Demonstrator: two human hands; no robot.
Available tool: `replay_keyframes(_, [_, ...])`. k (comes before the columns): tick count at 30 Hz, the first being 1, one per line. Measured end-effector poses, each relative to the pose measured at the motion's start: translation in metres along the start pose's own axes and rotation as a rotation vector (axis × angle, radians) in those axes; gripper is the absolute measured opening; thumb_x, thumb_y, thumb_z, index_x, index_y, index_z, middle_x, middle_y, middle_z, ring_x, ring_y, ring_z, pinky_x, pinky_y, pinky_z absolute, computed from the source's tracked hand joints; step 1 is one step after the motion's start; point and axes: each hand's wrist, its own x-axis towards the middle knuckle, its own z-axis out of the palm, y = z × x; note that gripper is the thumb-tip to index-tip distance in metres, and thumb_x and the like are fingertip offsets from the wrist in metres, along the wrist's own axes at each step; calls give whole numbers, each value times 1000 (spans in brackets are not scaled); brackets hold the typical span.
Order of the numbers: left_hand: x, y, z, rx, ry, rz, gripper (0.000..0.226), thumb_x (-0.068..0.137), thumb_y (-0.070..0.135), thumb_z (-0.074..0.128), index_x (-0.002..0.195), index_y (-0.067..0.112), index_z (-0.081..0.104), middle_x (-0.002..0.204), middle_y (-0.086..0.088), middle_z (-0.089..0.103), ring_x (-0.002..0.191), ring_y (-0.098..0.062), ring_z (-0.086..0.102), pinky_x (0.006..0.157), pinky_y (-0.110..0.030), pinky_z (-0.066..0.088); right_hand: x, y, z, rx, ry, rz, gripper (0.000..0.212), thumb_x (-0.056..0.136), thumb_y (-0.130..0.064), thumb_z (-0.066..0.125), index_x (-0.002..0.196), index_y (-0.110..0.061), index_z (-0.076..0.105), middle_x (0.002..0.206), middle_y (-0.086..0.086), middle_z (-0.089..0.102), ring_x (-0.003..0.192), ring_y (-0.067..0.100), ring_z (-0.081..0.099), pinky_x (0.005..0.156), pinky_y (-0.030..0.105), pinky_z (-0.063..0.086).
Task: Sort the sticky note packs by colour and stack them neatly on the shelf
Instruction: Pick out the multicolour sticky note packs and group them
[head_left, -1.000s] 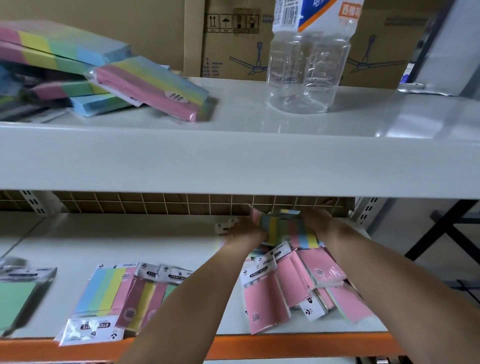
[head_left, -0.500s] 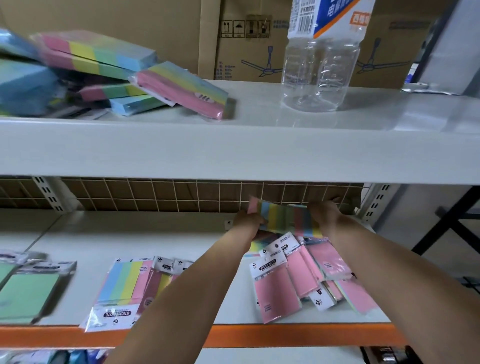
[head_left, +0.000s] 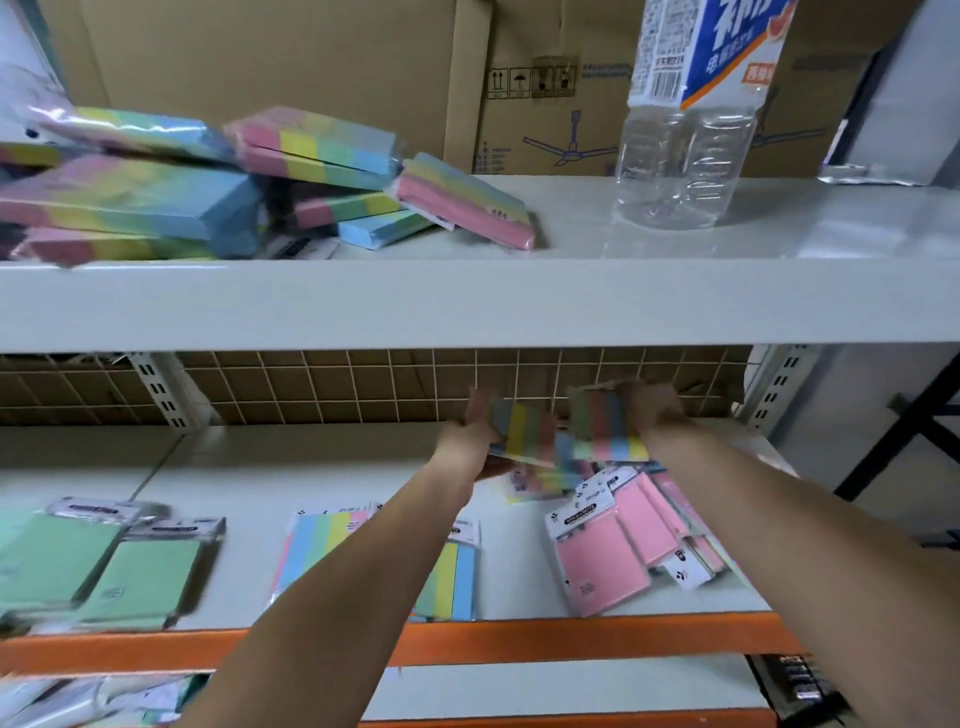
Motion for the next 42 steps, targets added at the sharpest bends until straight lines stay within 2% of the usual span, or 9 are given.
replay_keyframes(11, [-30,0,-91,79,55,27,37,85,-1,64,113,2,40,99,-24,60,80,-37,68,75,-44,58,-95,-12,72,51,-38,-119,40,98,-31,49,119,2,58,118,18,61,109,32,58,79,31,39])
replay_keyframes(15, [-35,1,-130,23,97,49,28,86,-2,62,93,8,36,86,-18,55,60,-28,61,56,-33,57,-112,-6,92,94,-181,-90,36,94,-32,53,115,-4,62,104,12,61,92,26,57,78,30,42])
replay_keyframes(19, [-40,-5,-172,16,103,55,37,86,-2,60,118,-1,41,87,-16,58,54,-26,62,45,-26,53,-135,-2,120,91,-190,-100,5,93,-23,56,91,-18,55,90,5,54,82,20,48,80,34,45])
replay_keyframes(23, [-48,-14,-204,47,134,47,42,85,-3,61,121,4,40,90,-15,59,63,-26,62,51,-29,54,-154,5,144,96,-247,-71,18,92,-22,56,77,-12,58,69,6,48,60,18,40,56,29,26])
replay_keyframes(26, [-50,-21,-219,115,134,19,41,85,0,64,118,4,40,90,-17,64,67,-29,66,64,-35,54,-162,7,158,57,-265,-55,27,93,-24,54,98,1,64,79,13,51,67,19,45,60,28,29])
replay_keyframes(30, [-55,-23,-225,379,162,41,41,83,18,72,109,-1,47,93,-18,64,65,-24,57,43,-22,37,-170,6,166,-28,-327,-41,38,99,-23,48,124,3,56,89,19,62,72,21,52,61,27,37])
replay_keyframes(35, [-57,-14,-232,605,106,-40,30,85,31,70,90,8,52,71,-3,54,56,-12,45,43,-20,35,-170,9,177,-106,-324,-60,35,99,-21,46,116,6,58,68,6,39,59,18,35,50,28,20])
replay_keyframes(38, [-56,-12,-234,650,89,-80,31,84,35,70,91,8,57,75,-3,54,59,-11,47,46,-20,34,-172,15,179,-243,-283,-102,32,99,-25,43,76,-8,59,65,2,44,55,18,40,49,25,26])
replay_keyframes(42, [-54,-15,-232,601,109,-35,32,88,40,65,88,10,53,80,-4,56,65,-13,52,50,-21,39,-177,22,178,-407,-233,-122,39,101,-31,34,104,-8,66,115,19,60,104,33,58,85,33,45])
